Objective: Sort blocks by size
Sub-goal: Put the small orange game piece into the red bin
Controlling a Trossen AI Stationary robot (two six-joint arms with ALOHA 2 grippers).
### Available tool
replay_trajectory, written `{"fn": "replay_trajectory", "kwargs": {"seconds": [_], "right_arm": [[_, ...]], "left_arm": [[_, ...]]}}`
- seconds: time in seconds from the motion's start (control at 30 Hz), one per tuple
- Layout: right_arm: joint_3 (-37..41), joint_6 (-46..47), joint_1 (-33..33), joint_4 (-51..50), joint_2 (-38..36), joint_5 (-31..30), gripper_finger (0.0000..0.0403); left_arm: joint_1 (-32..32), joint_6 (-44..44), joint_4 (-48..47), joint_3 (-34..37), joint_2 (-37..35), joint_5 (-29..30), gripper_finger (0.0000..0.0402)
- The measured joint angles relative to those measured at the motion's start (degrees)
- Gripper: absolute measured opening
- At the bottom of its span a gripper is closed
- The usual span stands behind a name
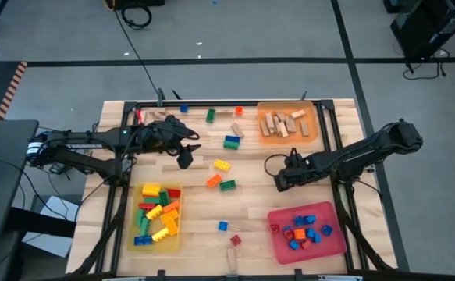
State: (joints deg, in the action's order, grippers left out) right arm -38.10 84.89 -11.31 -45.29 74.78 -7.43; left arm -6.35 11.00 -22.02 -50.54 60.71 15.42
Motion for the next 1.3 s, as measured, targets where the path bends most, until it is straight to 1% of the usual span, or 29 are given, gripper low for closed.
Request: {"fn": "replay_trajectory", "kwargs": {"seconds": [0.1,0.17,0.23,0.33,0.4,0.47,0.6,0.7,0.8,0.93,1.03,1.1,1.3], "right_arm": [[-7.03,-1.19,-2.57,-8.85,0.0,-0.27,0.0149],[-12.77,-0.8,-5.47,-13.52,-0.02,-0.73,0.0149],[-18.07,0.42,-9.24,-18.57,-0.06,-0.75,0.0149],[-24.57,4.61,-16.0,-21.31,-0.02,-1.5,0.0149],[-26.37,8.99,-21.18,-22.01,-0.02,-3.07,0.0149],[-26.73,15.46,-26.09,-21.72,0.1,-4.48,0.0149],[-26.36,29.34,-34.54,-21.44,2.51,-4.72,0.0149],[-26.3,35.19,-38.09,-21.59,5.96,-2.91,0.0149],[-26.3,37.86,-39.38,-21.54,9.72,0.33,0.0149],[-26.3,37.55,-38.81,-20.7,13.66,-0.48,0.0149],[-26.3,33.48,-36.45,-18.67,15.57,-2.63,0.0149],[-26.3,30.64,-34.47,-18.61,16.82,-2.97,0.0149],[-26.28,22.18,-30.21,-14.4,20.23,-0.91,0.0149]], "left_arm": [[0.0,0.0,0.0,0.0,0.0,-0.01,0.0252],[0.0,0.0,0.0,0.0,0.0,0.0,0.0252],[0.0,0.0,0.0,0.0,0.0,-0.01,0.0252],[0.0,0.03,-0.02,0.0,0.0,-0.01,0.0252],[0.0,0.13,-0.02,0.0,0.0,-0.02,0.0252],[0.0,0.13,-0.05,0.0,0.0,0.0,0.0252],[0.0,-0.26,-0.07,0.0,0.0,0.0,0.0252],[0.0,-0.3,-0.07,0.0,0.0,-0.02,0.0252],[0.0,-0.33,-0.06,0.0,0.0,0.0,0.0252],[0.0,-0.37,-0.07,0.0,0.0,0.0,0.0252],[0.0,-0.39,-0.06,0.0,0.0,0.0,0.0252],[0.0,-0.39,-0.04,0.0,0.0,0.0,0.0252],[0.0,-0.39,-0.04,0.0,0.0,0.0,0.0252]]}}
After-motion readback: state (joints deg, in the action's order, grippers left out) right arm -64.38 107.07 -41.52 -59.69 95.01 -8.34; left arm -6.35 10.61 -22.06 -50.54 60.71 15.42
